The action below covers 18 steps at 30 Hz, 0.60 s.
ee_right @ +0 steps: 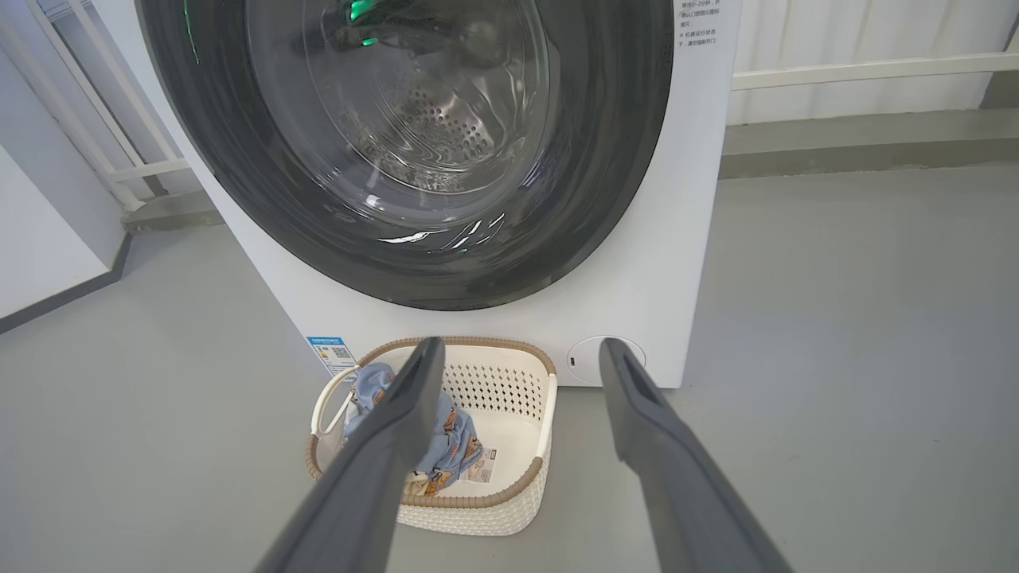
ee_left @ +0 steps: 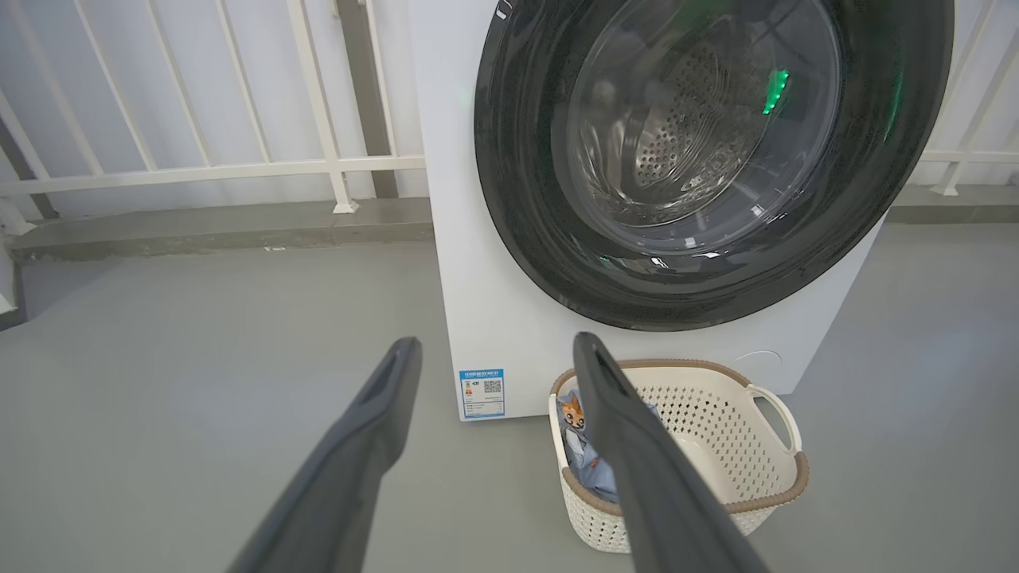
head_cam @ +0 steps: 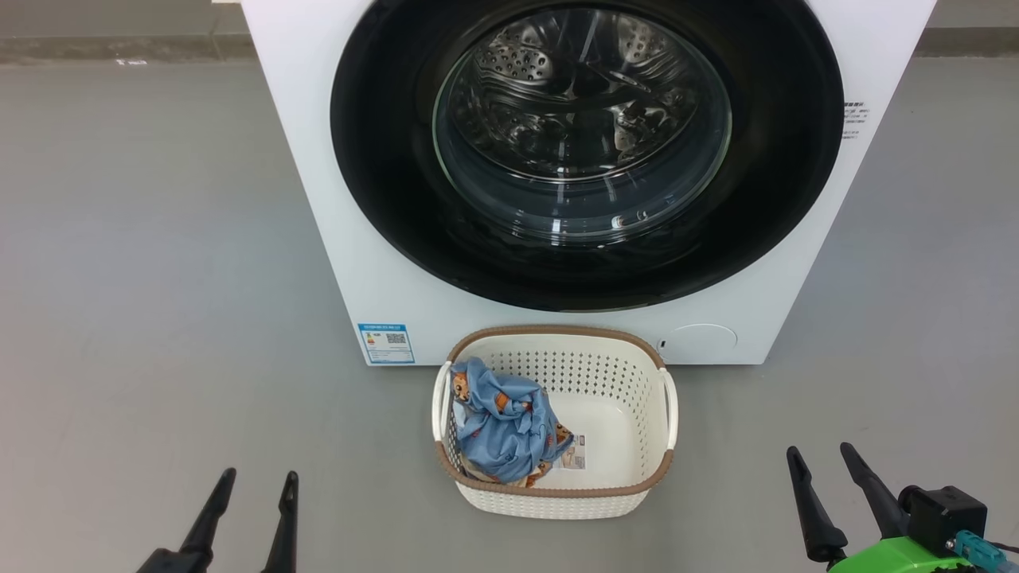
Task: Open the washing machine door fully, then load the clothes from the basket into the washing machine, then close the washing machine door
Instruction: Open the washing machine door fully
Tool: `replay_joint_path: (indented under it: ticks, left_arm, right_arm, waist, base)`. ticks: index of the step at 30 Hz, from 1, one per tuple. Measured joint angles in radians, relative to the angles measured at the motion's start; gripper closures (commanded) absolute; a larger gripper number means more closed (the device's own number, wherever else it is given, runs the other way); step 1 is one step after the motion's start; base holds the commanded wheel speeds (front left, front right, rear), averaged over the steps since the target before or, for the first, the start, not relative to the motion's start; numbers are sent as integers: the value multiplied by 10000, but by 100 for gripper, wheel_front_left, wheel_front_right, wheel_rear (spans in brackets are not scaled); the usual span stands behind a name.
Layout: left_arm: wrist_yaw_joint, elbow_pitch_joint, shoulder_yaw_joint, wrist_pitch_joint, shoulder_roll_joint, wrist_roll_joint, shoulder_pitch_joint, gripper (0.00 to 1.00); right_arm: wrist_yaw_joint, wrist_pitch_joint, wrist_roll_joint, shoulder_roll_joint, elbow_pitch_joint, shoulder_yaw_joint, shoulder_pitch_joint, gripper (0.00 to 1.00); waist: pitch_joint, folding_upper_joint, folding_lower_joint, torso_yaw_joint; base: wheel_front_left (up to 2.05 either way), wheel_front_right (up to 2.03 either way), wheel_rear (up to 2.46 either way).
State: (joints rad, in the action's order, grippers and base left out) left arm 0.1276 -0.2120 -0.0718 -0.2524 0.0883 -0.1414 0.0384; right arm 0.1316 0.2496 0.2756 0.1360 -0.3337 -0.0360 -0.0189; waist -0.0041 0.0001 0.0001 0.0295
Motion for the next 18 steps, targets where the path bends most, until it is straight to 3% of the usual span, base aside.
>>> replay_joint_path:
  ticks: [8,18]
  left_arm:
    - [0,159,2,0,42,84,1,0]
    - [0,159,-236,0,79,8,0,0]
  right_arm:
    - [0,0,0,-13,4,12,2,0]
    - [0,0,0,-36,31,6,3,0]
  waist:
    - [5,0,0,-64]
    - [64,0,0,-40]
  base:
    - [55,55,-110]
    - [115,115,-229]
